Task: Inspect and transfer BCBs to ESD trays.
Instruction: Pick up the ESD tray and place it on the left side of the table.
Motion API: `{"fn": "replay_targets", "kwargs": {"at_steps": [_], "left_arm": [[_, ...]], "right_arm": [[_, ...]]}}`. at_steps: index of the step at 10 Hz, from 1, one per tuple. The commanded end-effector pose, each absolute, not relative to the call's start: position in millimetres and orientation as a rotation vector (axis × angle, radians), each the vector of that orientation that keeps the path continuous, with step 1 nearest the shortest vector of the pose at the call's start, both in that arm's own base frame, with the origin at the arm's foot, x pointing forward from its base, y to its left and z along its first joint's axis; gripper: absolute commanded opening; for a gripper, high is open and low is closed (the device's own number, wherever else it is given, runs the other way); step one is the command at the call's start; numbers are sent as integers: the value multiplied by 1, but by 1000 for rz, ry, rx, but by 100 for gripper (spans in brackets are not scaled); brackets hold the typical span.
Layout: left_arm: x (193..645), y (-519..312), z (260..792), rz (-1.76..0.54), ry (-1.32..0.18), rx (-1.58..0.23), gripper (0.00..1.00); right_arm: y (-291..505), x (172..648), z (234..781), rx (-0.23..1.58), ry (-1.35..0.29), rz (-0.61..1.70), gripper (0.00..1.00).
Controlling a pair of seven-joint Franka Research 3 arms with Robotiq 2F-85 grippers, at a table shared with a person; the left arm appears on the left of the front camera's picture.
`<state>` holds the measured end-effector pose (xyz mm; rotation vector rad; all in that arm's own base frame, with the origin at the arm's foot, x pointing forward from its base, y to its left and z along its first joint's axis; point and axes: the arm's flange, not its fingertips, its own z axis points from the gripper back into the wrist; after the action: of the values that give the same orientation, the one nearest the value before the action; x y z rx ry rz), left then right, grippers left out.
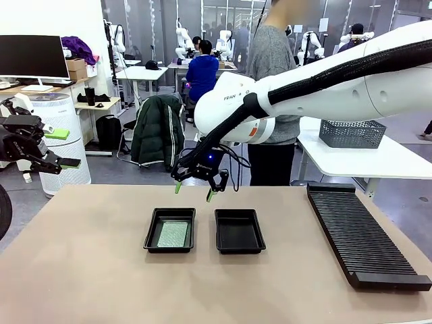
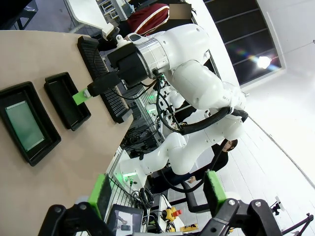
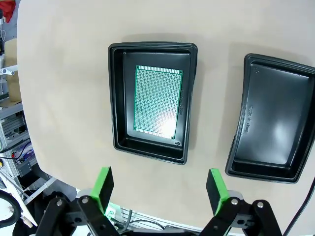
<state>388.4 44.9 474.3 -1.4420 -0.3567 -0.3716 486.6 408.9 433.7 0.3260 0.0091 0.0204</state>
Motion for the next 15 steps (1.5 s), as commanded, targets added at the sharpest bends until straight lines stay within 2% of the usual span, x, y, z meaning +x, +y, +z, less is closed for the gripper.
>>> {"fn": "replay_targets", "kwargs": {"at_steps": [1,15], "left_arm": [[387,46,475,-372,-355,-1444,100],[388,45,474,-372,-357,-1442,100]], "right_arm": [[409,485,433,337,10,28,100],[409,487,434,326,9,20,100]]}}
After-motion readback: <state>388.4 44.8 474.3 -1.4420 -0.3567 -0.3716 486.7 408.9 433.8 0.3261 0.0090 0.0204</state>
